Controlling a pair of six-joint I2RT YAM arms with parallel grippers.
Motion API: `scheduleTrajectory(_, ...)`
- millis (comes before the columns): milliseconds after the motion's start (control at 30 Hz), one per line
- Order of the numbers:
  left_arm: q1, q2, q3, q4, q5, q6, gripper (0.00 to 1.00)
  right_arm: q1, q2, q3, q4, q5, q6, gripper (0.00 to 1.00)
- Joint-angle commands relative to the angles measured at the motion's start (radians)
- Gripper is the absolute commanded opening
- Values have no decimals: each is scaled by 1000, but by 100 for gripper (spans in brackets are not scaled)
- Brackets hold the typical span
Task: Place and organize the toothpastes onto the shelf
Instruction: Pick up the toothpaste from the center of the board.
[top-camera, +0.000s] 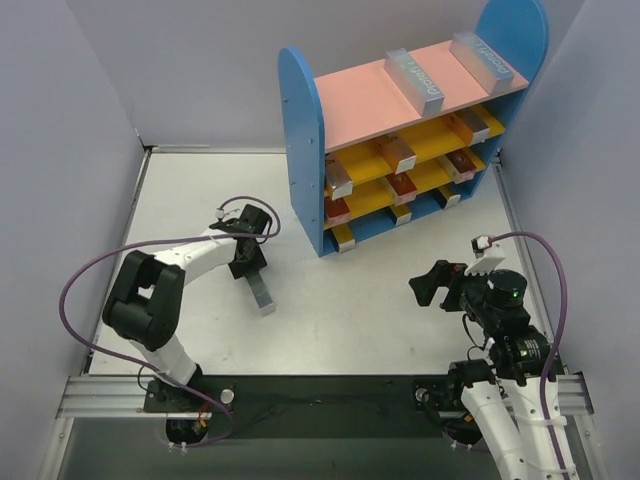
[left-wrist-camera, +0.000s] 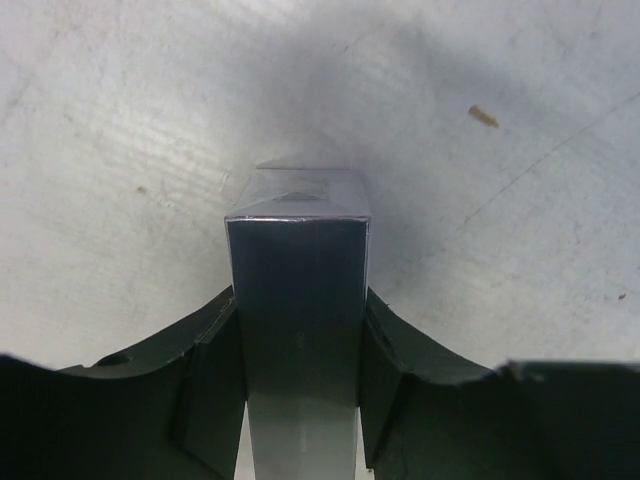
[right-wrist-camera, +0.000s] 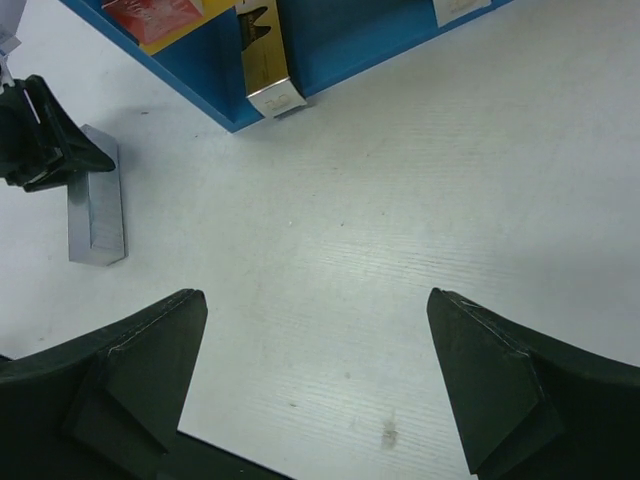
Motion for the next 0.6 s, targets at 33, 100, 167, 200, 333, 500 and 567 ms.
scheduleTrajectory(33,12,-205,-111,82,81,-80,45,19,-39,-81,81,-111,148,99)
scheduleTrajectory(100,13,-264,-154,144,122,-108,42,28,-53,-141,154,-152,211,99)
scheduleTrajectory(167,12,-354,-228,220,141,-157,40,56,-67,-185,255,-183,304,99)
scheduleTrajectory(200,10,-383,-256,251,167,-177,39,71,-71,-205,289,-181,331,99)
scheduleTrajectory(333,-4,-543,-365,415,207,-290,37,228,-56,-287,420,-106,411,99)
scheduleTrajectory(500,-34,-684,-454,541,219,-364,37,416,26,-313,619,-1,426,99)
scheduleTrajectory(567,-50,-715,-467,602,209,-381,37,532,92,-301,694,68,413,99)
